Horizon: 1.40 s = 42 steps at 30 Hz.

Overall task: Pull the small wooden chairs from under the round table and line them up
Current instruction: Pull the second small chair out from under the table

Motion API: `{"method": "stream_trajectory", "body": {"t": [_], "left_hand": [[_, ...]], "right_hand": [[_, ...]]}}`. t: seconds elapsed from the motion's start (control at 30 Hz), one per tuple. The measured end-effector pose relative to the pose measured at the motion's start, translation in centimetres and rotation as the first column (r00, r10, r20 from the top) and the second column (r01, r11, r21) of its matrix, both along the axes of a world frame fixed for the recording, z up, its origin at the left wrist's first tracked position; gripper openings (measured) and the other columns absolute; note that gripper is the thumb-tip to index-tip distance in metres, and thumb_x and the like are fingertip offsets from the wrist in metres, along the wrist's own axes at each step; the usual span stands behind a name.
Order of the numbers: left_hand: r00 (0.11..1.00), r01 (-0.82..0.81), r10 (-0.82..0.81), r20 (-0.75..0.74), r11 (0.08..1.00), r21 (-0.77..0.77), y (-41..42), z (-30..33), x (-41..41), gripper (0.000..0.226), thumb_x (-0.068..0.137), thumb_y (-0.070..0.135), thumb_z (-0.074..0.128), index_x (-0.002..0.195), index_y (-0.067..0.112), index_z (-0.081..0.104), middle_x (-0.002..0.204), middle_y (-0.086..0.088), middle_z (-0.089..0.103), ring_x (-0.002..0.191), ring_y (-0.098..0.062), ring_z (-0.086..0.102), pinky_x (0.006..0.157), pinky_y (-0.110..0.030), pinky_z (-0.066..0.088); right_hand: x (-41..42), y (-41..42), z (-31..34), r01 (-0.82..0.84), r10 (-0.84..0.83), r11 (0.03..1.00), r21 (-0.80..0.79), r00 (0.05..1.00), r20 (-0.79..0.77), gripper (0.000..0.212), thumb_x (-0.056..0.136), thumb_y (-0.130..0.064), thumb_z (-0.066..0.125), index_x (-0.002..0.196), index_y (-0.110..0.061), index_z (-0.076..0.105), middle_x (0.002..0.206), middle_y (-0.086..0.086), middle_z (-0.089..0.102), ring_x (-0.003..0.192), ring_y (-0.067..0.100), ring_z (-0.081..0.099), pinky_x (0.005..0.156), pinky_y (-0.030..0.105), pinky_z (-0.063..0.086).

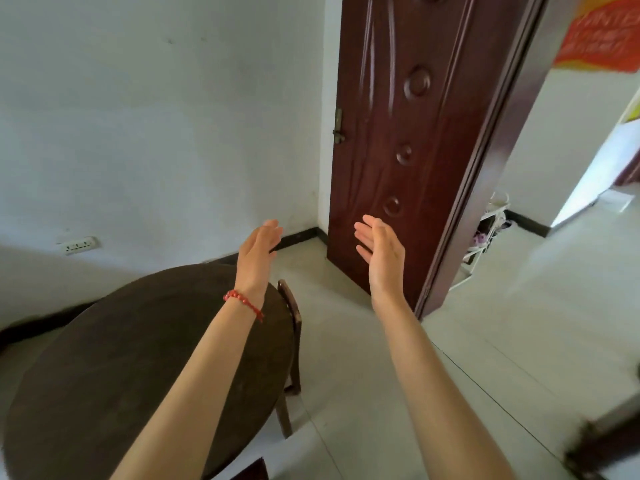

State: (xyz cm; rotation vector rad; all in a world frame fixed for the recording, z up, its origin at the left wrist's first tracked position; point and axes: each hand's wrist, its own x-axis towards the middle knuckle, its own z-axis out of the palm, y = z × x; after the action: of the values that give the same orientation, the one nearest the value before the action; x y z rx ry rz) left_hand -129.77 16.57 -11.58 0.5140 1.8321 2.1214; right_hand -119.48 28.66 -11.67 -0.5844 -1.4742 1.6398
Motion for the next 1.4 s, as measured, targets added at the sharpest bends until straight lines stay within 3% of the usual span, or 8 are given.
{"method": "stream_trajectory", "body": {"t": [0.33,0.47,0.7,1.07,1.17,1.4], "left_hand": [[0.996,0.072,-0.073,0.044,0.997,0.027,14.5,-0.4,8.4,0.042,0.094,0.035,0.036,0.126,0.010,0.048,0.130,-0.009,0.053,0.122,-0.021,0.047,0.107,-0.036,0.033],[0.996,0.068,-0.071,0.058,0.996,0.050,18.6,-0.5,10.2,0.037,0.093,0.034,0.037,0.120,0.014,0.051,0.120,-0.004,0.055,0.121,-0.021,0.048,0.107,-0.037,0.034],[0.995,0.066,-0.069,0.066,0.996,0.054,22.9,-1.1,10.8,0.042,0.093,0.035,0.038,0.125,0.011,0.049,0.128,-0.009,0.054,0.120,-0.021,0.049,0.106,-0.036,0.035],[0.996,0.024,-0.025,0.090,1.000,0.021,30.6,-3.9,1.9,0.038,0.093,0.034,0.037,0.122,0.012,0.050,0.129,-0.010,0.054,0.121,-0.021,0.049,0.106,-0.035,0.035],[0.994,-0.001,-0.005,0.107,0.999,0.054,33.3,-4.5,-2.2,0.031,0.093,0.034,0.038,0.114,0.016,0.053,0.125,-0.008,0.055,0.120,-0.021,0.049,0.104,-0.033,0.036],[0.989,-0.072,0.066,0.133,0.997,0.036,39.6,-3.7,-13.9,0.036,0.093,0.032,0.038,0.119,0.010,0.052,0.125,-0.010,0.055,0.121,-0.022,0.049,0.107,-0.037,0.035]], "right_hand": [[9.1,14.2,0.0,0.078,-0.078,0.997,-0.002,0.997,0.017,0.023,0.094,-0.026,0.038,0.100,-0.024,0.060,0.102,0.002,0.064,0.102,0.015,0.060,0.086,0.026,0.047],[11.5,18.4,0.2,0.072,-0.073,0.997,0.014,0.996,0.042,0.022,0.095,-0.025,0.038,0.102,-0.024,0.058,0.105,0.003,0.063,0.103,0.016,0.060,0.089,0.027,0.046],[11.8,22.8,-0.3,0.047,-0.048,0.999,0.004,0.998,0.038,0.021,0.095,-0.024,0.039,0.104,-0.023,0.058,0.105,0.003,0.063,0.102,0.015,0.060,0.088,0.025,0.046],[2.9,30.6,-3.0,-0.011,0.012,1.000,-0.014,0.997,0.070,0.023,0.095,-0.025,0.038,0.105,-0.023,0.058,0.109,0.003,0.062,0.105,0.015,0.059,0.088,0.025,0.046],[-1.5,33.8,-3.4,-0.034,0.034,0.999,-0.002,0.997,0.068,0.024,0.095,-0.025,0.037,0.107,-0.022,0.058,0.110,0.004,0.062,0.107,0.016,0.058,0.091,0.027,0.046],[-13.4,40.5,-2.9,-0.058,0.061,0.997,-0.046,0.995,0.080,0.028,0.095,-0.024,0.037,0.112,-0.017,0.058,0.108,0.002,0.063,0.107,0.015,0.059,0.089,0.024,0.047]]}}
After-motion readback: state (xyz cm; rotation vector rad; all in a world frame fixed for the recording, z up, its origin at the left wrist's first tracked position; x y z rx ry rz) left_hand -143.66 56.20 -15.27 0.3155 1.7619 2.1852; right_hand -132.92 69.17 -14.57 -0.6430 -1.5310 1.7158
